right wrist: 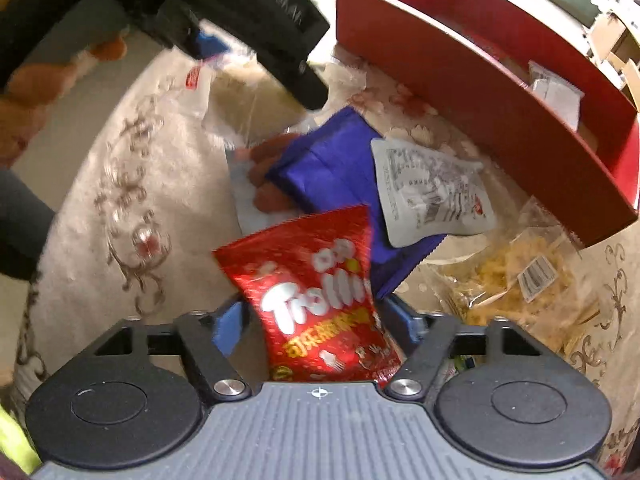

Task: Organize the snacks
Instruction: 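Grasp the red Trolli gummy bag with the right tool while the left tool holds the bun, then carry the bun and the Trolli bag over the red box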

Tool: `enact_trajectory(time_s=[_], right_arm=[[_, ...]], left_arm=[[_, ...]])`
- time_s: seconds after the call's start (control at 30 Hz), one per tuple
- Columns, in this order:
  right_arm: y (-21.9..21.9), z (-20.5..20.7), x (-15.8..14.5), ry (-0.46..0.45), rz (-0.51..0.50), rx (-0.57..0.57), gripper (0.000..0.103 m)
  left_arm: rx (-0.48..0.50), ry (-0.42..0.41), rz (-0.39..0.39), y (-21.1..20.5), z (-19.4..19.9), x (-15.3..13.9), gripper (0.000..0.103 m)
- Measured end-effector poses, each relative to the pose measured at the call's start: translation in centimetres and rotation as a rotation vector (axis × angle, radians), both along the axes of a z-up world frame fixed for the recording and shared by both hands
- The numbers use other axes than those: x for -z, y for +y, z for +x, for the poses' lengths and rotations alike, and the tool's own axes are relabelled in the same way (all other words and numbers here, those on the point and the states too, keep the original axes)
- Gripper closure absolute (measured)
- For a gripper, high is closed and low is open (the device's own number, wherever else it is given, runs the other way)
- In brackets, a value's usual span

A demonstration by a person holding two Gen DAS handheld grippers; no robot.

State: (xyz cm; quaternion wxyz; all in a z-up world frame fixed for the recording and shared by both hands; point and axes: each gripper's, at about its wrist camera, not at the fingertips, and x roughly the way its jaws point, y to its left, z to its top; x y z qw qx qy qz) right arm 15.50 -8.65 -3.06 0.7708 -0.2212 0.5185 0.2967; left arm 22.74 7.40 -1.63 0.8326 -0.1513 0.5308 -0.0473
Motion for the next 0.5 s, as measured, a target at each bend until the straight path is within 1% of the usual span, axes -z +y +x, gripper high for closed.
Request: enact_trajectory(time_s=[0.1,0.17,0.23,0.37,0.5], right_arm=[[-0.3,0.5,0.0,0.017,0.030,0.075,0.035],[-0.4,0.5,0.0,0.012,0.029,0.108,0.041],[-0.7,0.4,-0.4,0.004,0.038,0.151,0.043],[-1.8,0.4,-1.1,-0.016,0.058,0.236,0.044],[-3.4,0.5,-2.1,-0.027,0.113,0.321,0.045]], left_arm=[[0.007,0.004,0.002,-0.1,-0.1,0.1,0.047],[0.010,0.010,0.007,-0.3,-0.1,0.2,0.047],[0.016,0.014,0.011,-0.5,-0.2,0.4,0.047],[0.028,0.013,0.027,-1.1,-0.7,0.4,0.047],[0.037,0.005,0.028,-1.3,-1.3,0.1,0.047]])
